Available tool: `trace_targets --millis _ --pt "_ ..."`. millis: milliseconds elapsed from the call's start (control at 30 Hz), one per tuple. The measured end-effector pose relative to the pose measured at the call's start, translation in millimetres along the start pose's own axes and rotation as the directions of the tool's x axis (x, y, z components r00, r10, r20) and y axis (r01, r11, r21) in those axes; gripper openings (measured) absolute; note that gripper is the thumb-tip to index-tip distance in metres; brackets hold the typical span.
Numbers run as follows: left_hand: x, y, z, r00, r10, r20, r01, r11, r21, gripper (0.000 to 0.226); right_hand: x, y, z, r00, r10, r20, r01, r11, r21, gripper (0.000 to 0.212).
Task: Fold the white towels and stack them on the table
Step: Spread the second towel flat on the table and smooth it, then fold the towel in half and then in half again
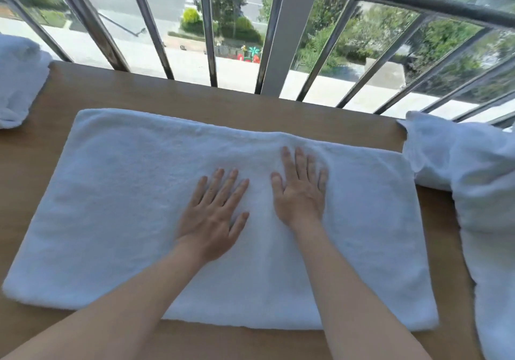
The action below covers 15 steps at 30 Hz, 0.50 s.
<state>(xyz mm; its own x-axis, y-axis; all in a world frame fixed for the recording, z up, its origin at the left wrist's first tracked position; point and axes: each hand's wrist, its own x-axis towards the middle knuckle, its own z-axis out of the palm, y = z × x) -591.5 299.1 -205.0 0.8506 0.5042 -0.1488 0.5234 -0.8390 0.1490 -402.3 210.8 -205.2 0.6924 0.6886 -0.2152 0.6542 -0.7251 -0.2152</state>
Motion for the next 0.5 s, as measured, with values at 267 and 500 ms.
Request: trace_targets --millis 267,500 --pt "2.8 3.0 1.7 1.000 -0.012 -0.028 0.013 1.000 0.023 0.065 47.9 8.0 -17.9 0.991 0.063 0.119 -0.055 0.996 -0.070 0.061" --pt "44.2 119.7 6.6 0.969 -0.245 0.012 0.244 0.955 -0.169 0.069 -17.6 60.0 -17.3 0.998 -0.049 -0.026 0.051 0.997 0.051 0.059"
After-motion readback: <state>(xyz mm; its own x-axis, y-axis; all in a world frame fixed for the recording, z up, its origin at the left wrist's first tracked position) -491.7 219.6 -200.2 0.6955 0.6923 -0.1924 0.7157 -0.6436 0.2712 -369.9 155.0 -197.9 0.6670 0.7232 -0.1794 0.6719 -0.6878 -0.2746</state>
